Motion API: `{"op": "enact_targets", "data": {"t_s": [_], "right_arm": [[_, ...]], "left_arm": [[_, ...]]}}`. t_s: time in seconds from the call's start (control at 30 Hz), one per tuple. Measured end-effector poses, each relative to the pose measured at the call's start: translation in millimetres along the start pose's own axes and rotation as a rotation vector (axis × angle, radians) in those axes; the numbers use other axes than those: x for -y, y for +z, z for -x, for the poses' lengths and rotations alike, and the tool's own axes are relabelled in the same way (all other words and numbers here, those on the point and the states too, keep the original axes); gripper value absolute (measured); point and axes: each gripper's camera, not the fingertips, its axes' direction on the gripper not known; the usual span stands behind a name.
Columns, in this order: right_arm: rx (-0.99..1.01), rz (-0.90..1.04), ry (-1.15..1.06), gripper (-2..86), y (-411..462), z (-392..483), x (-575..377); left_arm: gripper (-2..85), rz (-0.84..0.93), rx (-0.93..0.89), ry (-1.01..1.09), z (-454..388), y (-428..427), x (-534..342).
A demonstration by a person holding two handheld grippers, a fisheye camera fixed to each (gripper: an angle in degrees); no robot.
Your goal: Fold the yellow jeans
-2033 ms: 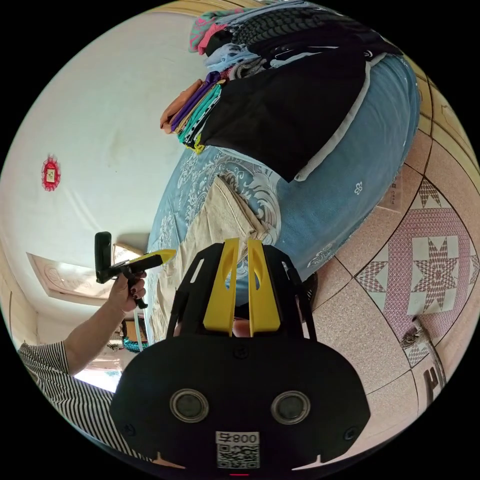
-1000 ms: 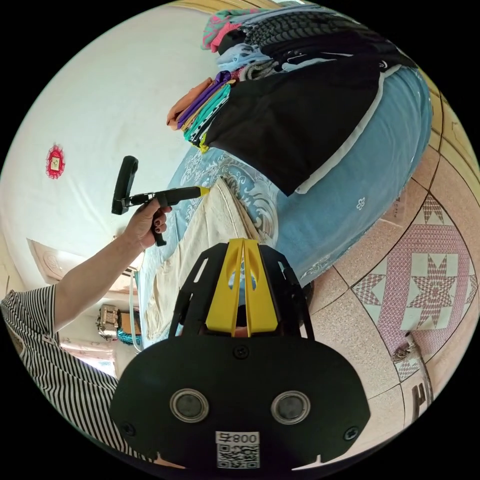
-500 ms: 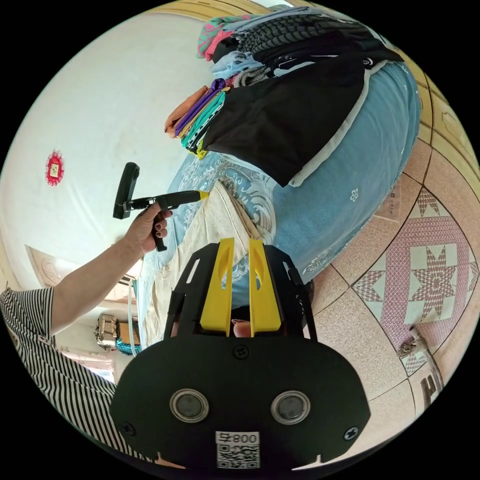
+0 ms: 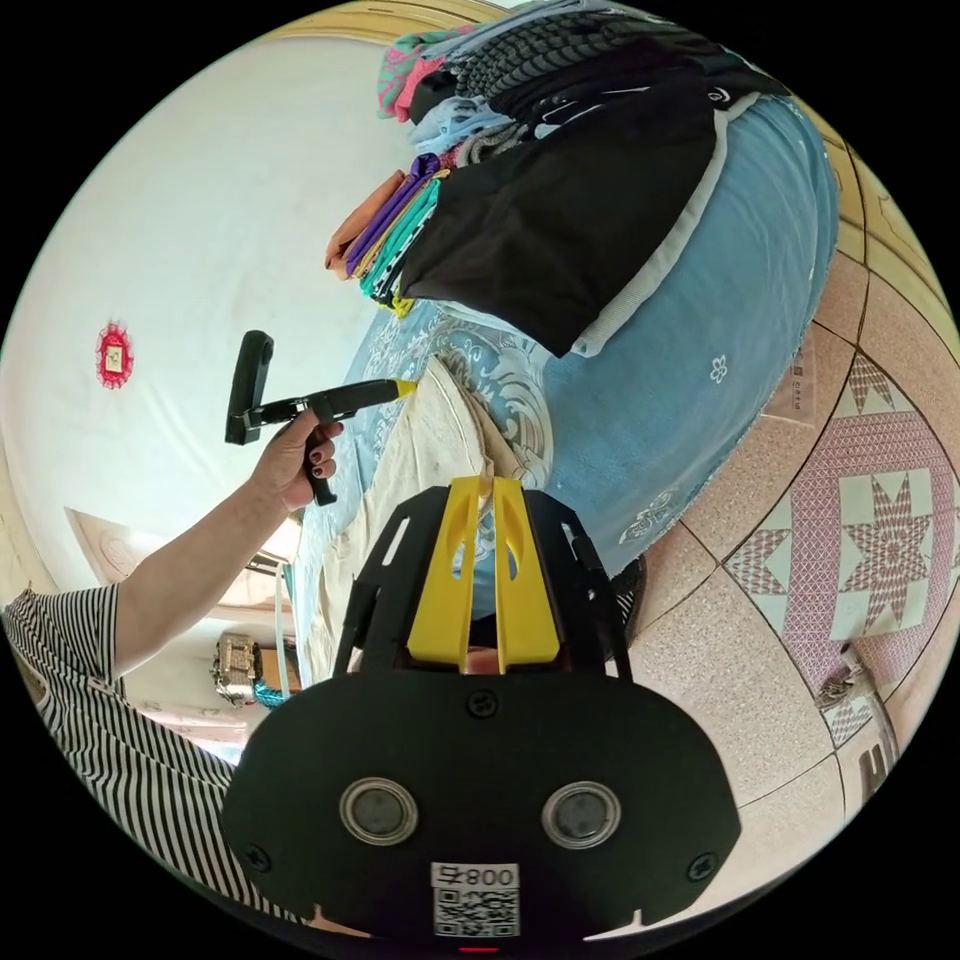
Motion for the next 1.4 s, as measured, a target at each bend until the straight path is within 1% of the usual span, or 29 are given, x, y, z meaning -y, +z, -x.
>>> {"op": "enact_targets", "data": {"t_s": [0.1, 0.2, 0.27, 0.33, 0.43, 0.57, 0.63, 0.7, 0.77, 0.9, 1.0, 1.13, 1.4], "right_arm": [[-0.022, 0.006, -0.043, 3.0, -4.7, 9.1, 4.6], [-0.039, 0.04, -0.007, 2.9, 6.2, 1.9, 6.7], [-0.012, 0.021, 0.014, 3.2, 4.0, -1.1, 5.9], [-0.045, 0.002, 0.011, 3.8, -0.9, 1.7, 4.9], [-0.077, -0.03, 0.012, 5.6, -9.1, 2.6, 5.4], [-0.027, 0.014, 0.037, 8.2, 3.2, 1.5, 9.5], [-0.053, 0.005, 0.041, 8.1, 4.5, 5.3, 9.0], [-0.06, 0.005, 0.056, 7.9, 5.0, 7.1, 8.9], [-0.054, 0.008, 0.079, 7.5, 4.7, 9.0, 9.0], [-0.07, 0.011, 0.075, 6.3, 5.9, 16.8, 7.5], [-0.08, 0.018, 0.071, 5.0, 5.4, 20.4, 6.6], [-0.035, 0.036, 0.071, 3.7, -0.8, 20.3, 5.8], [0.047, 0.006, 0.022, 3.1, -21.2, 39.5, -1.6]], "left_arm": [[0.4, -0.021, 0.01, 0.023, -0.1, -8.2, 2.4], [0.6, 0.013, 0.031, 0.027, 2.5, -2.7, 5.7], [1.0, 0.018, 0.029, 0.004, 5.0, -1.4, 6.5], [1.6, -0.001, 0.027, 0.008, 5.5, -6.5, 5.8], [3.6, -0.04, -0.029, 0.022, 10.6, -19.3, 5.1], [7.2, -0.006, -0.088, 0.004, 21.3, -24.1, 9.1], [7.6, 0.016, -0.094, 0.006, 23.9, -25.5, 10.6], [7.6, 0.017, -0.084, 0.041, 24.3, -31.8, 8.9], [6.5, 0.029, -0.117, 0.053, 27.8, -41.0, 6.2], [4.3, 0.033, -0.125, 0.047, 32.0, -56.4, -0.8], [3.2, 0.046, -0.165, 0.014, 41.5, -72.3, -6.5], [2.5, 0.038, -0.166, 0.024, 44.8, -104.9, -19.3], [2.1, -0.021, -0.204, 0.02, 57.3, -182.5, -58.2]]}}
